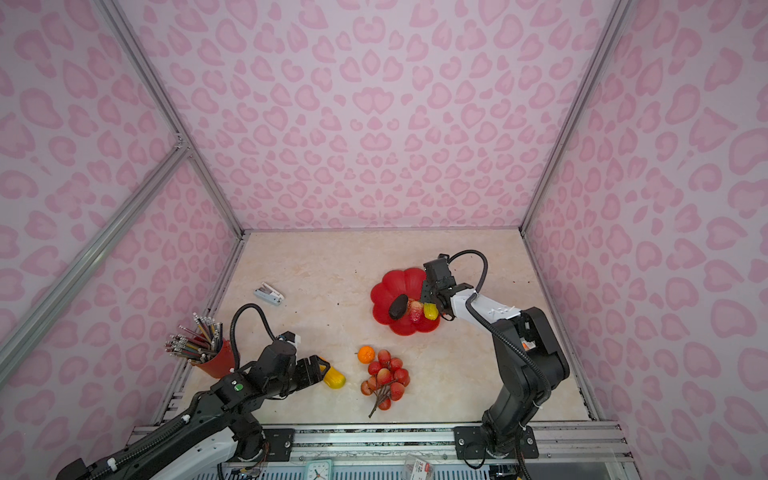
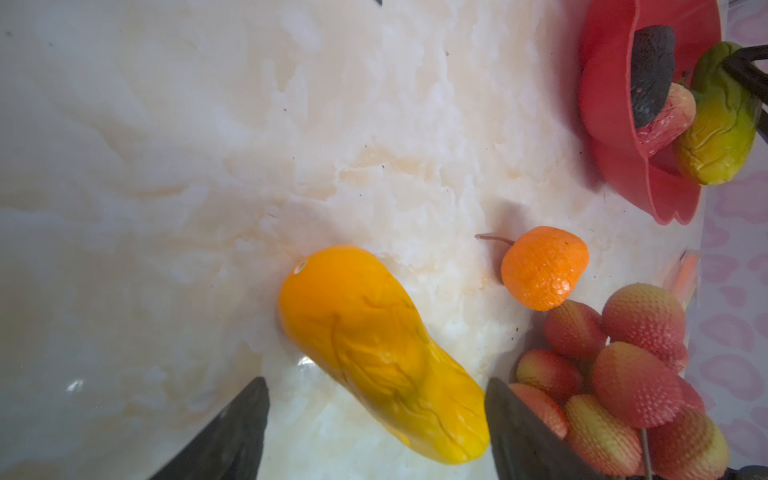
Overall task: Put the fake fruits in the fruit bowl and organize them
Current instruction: 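Place the papaya in the bowl with right gripper while left grasps the yellow mango, then lift the mango into the red bowl with the left gripper and release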
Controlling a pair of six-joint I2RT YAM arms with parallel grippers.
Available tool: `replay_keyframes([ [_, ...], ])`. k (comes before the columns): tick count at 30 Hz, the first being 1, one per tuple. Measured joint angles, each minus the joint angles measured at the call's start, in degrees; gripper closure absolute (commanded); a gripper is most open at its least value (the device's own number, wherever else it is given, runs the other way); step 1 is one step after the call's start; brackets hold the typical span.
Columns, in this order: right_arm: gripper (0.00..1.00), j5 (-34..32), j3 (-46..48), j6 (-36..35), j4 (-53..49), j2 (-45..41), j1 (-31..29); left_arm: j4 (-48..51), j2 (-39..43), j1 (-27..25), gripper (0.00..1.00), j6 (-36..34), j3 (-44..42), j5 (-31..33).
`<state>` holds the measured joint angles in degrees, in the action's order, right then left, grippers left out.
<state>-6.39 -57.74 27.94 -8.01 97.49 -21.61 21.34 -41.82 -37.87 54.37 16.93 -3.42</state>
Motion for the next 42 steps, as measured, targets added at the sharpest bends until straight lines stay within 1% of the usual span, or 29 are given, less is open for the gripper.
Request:
replay_keyframes([
  [3,0.47,0.31,-0.11,0.87,0.2,1.27,-0.02,-0.7,-0.76,-0.07,0.18,0.37,-0.07,0.02],
  [5,0.41,0.46,-0.22,0.98,0.22,1.16,-0.02,-1.38,-1.73,-0.09,0.18,0.42,-0.07,0.04],
  [9,0.34,0.44,-0.28,1.55,0.39,-1.25,-0.02,-2.4,-3.93,-0.13,0.18,0.39,-0.07,0.04],
  [15,0.23,-0.26,0.76,1.6,0.87,-9.92,-0.52,-5.62,-9.16,-0.13,0.18,0.28,0.46,0.24],
  [18,0.22,-1.42,2.51,1.4,1.22,-14.4,-1.36,-7.87,-11.65,-0.13,0.24,-0.09,0.98,0.24],
  [23,0.22,-2.67,5.42,1.42,0.98,-19.21,-1.51,-9.44,-16.02,-0.13,0.47,-0.55,2.49,-0.31],
  [25,0.22,-3.21,6.54,1.42,0.9,-20.72,-1.53,-9.75,-16.92,-0.13,0.54,-0.72,2.82,-1.14],
  [27,0.22,-3.76,7.56,1.44,0.85,-21.86,-1.53,-9.9,-17.27,-0.13,0.58,-1.16,3.1,-1.31],
  [31,0.22,-4.35,9.44,1.95,0.7,-23.47,-1.55,-8.94,-17.14,-0.11,0.6,-3.02,6.12,-1.6],
  [35,0.22,-4.52,11.32,2.82,0.46,-25.35,-1.53,-7.56,-18.6,-0.11,0.6,-7.65,13.4,-1.05],
  [39,0.21,-4.52,13.6,3.52,-0.33,-28.92,-1.55,-5.99,-25.75,-0.11,0.6,-14.49,23.67,0.48],
  [41,0.21,-4.57,14.93,3.98,-1.01,-31.58,-1.53,-4.96,-31.34,-0.11,0.61,-18.67,30.03,0.9],
  [42,0.19,-4.68,15.43,4.0,-1.18,-32.72,-1.53,-4.39,-33.97,-0.11,0.62,-20.48,33.03,0.98],
])
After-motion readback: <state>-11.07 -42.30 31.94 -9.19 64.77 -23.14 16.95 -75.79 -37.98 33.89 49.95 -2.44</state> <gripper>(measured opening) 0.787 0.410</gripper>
